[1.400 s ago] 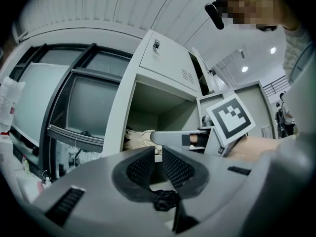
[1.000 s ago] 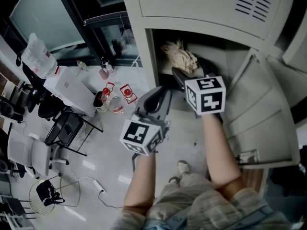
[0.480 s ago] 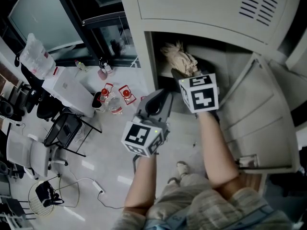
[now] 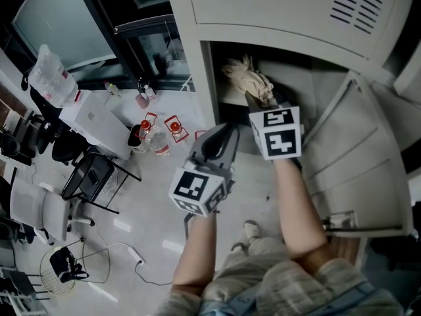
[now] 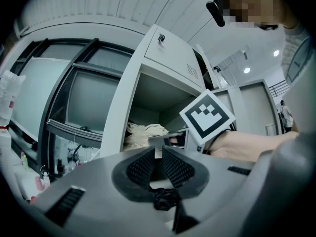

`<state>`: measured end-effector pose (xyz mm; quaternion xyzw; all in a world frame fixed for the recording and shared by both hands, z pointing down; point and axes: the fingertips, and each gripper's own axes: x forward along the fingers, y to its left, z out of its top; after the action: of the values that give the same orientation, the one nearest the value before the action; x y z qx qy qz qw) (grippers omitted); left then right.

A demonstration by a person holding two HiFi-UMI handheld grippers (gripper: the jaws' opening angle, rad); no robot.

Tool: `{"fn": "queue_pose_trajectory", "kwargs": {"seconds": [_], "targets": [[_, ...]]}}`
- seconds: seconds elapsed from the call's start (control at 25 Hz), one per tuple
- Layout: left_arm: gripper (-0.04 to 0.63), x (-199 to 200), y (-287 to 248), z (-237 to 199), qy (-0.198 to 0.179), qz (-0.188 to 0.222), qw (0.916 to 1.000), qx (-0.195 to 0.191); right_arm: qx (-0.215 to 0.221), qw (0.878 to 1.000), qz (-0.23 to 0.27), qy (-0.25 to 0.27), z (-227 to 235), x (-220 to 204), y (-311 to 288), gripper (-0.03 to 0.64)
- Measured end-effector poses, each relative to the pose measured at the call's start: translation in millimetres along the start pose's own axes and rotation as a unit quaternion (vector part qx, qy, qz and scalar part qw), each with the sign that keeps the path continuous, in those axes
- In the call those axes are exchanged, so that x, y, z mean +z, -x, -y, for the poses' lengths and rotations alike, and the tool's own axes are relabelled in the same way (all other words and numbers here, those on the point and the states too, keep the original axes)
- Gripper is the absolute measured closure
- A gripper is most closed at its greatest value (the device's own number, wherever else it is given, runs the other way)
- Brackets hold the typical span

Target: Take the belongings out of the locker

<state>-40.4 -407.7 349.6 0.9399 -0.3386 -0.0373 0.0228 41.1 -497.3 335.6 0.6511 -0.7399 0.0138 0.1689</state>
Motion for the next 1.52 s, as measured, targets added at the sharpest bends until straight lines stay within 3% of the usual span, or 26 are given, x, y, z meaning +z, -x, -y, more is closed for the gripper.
{"fn": "queue_pose_trajectory", "kwargs": {"seconds": [0.64,1.52], "targets": [[0.568,-7.0,3.6,21.1,0.004,-0.008,0.9998,-0.019,-0.002,0.995,0.08,-0.067,5.9,-13.7,35.5,0.403],[0.568,-5.8,23.6,47.6,-0.002,-0.01,0.9995,-0.029,-0.009,0.984,0.156,-0.091,-2.7,-18.8,90.2,0.411]]}}
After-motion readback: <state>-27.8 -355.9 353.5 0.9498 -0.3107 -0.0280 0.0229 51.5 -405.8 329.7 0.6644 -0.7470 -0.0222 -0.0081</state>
